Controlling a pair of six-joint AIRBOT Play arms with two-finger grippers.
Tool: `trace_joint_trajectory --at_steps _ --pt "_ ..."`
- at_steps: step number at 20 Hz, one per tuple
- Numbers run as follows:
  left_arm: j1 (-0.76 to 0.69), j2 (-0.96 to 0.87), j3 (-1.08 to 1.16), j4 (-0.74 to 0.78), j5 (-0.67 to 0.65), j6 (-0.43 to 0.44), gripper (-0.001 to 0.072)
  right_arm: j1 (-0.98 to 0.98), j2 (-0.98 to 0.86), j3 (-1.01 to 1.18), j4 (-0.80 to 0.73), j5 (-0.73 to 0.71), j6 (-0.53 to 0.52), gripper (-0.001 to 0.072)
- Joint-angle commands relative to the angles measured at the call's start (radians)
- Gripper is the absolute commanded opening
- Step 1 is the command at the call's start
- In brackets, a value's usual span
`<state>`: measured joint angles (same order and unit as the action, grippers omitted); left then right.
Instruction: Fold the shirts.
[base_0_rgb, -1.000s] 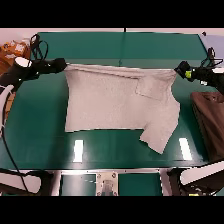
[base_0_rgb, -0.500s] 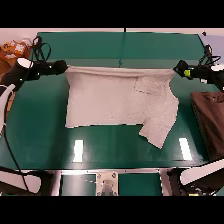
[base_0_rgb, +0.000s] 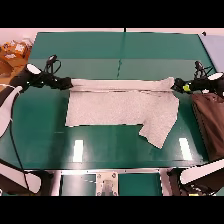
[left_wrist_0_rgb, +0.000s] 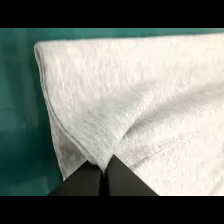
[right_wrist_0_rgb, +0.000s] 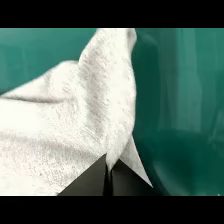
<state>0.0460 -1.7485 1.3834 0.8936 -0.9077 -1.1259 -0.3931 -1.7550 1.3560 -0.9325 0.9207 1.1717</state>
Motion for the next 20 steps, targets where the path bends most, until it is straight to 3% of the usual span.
trace_joint_trajectory --at_steps 1,7,8,9,10,12,14,16,18,20 --pt "0.0 -0.021 0.0 0.023 -0.043 -0.026 0.0018 -0.004 0.0 -0.026 -0.021 0.012 0.002 0.0012" --pt "0.0 -0.021 0.001 0.033 -0.186 -0.053 0.002 -0.004 0.0 -0.024 0.015 0.023 0.003 0.0027" --pt "0.0 -0.02 0.004 0.042 -0.204 -0.057 0.0152 -0.005 0.001 -0.018 0.015 0.043 0.003 0.0156" --pt "0.0 -0.019 0.012 0.053 -0.218 -0.074 0.0432 -0.012 0.002 -0.006 0.014 0.08 0.003 0.0266" --pt "0.002 -0.019 0.032 0.067 -0.239 -0.096 0.0542 -0.027 0.007 0.008 0.013 0.126 0.013 0.0266" --pt "0.022 -0.019 0.103 0.092 -0.325 -0.111 0.0534 -0.077 0.023 0.028 0.011 0.215 0.077 0.0254" --pt "0.055 -0.019 0.192 0.118 -0.453 -0.16 0.0533 -0.14 0.047 0.028 0.012 0.28 0.092 0.0079" --pt "0.094 -0.019 0.265 0.124 -0.556 -0.212 0.0492 -0.191 0.071 0.02 0.012 0.34 0.109 0.0044" --pt "0.12 -0.019 0.305 0.124 -0.64 -0.235 0.0025 -0.223 0.108 -0.015 0.011 0.384 0.138 0.0013" --pt "0.122 -0.015 0.308 0.127 -0.696 -0.263 0.0016 -0.23 0.178 -0.093 -0.005 0.4 0.159 0.0012"
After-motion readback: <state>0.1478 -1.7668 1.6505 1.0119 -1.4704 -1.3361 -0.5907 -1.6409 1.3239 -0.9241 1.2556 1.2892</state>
